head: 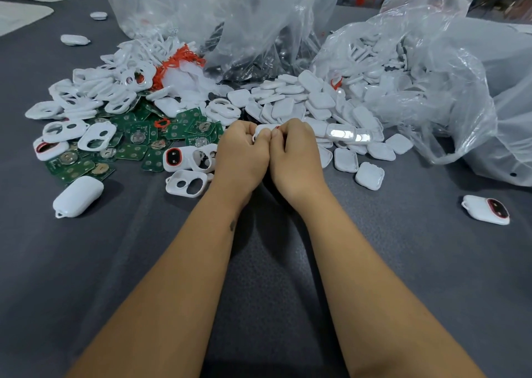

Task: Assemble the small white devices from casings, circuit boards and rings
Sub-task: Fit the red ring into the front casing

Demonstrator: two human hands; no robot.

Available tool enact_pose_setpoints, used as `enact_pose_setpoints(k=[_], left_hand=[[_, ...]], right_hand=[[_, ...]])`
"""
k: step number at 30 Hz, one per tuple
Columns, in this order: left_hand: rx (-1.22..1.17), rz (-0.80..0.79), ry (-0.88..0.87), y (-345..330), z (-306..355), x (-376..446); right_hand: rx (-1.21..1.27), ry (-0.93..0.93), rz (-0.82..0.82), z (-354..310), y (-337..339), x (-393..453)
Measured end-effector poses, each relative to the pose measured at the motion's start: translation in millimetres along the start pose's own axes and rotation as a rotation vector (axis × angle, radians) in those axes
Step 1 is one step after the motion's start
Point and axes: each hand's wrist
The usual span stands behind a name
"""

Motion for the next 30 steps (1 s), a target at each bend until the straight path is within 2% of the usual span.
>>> enact_pose_setpoints(k=[7, 16, 20, 24, 30], left_hand=[[-0.063, 0.063, 0.053, -4.6, 4.4, -2.9], [0.142, 0.140, -0.046, -6.5, 4.6, -4.9], [0.160, 0.167, -0.036, -6.1, 3.8, -5.2], [0.194, 0.253, -0.036, -5.2, 3.7, -4.7], [0.103, 0.194, -0.053, -7.0, 5.9, -8.1]], right_hand=[[-0.079, 0.076, 0.075, -3.9, -3.2, -1.6], [-0.155, 0.041, 0.087, -3.6, -3.2, -0.6], [-0.195, 0.092, 0.048, -3.5, -4.0, -0.8], [-0.096, 0.018, 0.127, -3.6, -2.6, 0.0], [0.085, -0.017, 0.197, -5.3, -4.4, -1.7]])
Point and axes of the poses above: each hand's wrist, its own x-axis towards the middle knuckle, its own y-axis out of the back of the hand, z = x × y, and after that the axes turned 8 degrees about z, right-handed
